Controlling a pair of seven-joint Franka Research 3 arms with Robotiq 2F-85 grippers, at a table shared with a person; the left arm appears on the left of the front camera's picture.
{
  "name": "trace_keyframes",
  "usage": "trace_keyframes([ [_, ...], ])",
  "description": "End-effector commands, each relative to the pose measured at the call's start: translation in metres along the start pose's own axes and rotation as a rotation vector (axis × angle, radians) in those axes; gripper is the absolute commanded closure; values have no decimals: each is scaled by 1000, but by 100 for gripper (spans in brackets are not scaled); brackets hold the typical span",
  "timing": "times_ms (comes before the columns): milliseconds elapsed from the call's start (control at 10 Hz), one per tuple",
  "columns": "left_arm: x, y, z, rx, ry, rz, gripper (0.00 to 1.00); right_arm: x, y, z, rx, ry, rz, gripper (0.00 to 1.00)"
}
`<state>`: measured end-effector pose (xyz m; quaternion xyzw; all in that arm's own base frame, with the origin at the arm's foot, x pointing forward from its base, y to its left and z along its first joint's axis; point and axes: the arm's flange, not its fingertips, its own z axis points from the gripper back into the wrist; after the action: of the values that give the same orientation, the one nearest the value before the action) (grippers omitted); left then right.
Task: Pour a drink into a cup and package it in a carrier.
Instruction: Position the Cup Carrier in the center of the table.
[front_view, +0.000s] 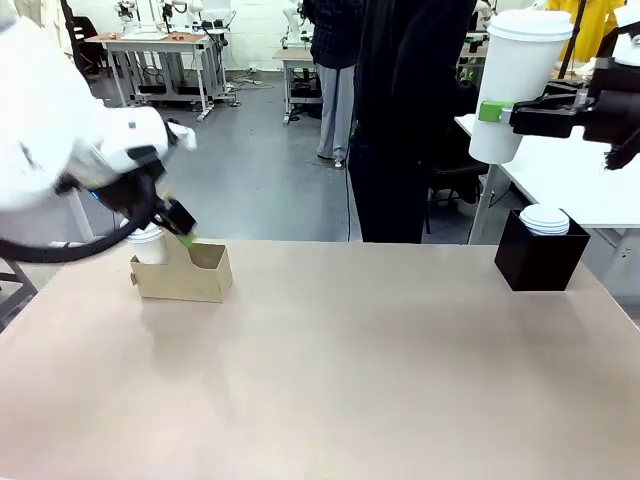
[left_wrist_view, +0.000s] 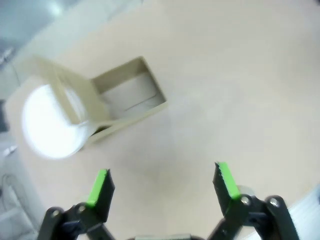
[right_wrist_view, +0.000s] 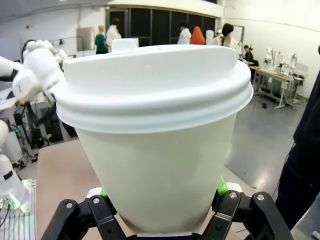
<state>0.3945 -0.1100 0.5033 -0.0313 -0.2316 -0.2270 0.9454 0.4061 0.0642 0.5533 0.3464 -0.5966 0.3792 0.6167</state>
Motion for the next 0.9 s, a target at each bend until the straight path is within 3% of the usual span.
trace_keyframes([
  [0,30,26,38,-23,74,114,0,1,0,-1,3,-11,2,20],
  [200,61,50,44,19,135,198,0,1,0,-1,3,-11,2,20],
  [400,89,58,25,20,201,252,0,1,0,-1,3,-11,2,20],
  [800,122,62,-18,72,239,315,0,1,0,-1,3,-11,2,20],
])
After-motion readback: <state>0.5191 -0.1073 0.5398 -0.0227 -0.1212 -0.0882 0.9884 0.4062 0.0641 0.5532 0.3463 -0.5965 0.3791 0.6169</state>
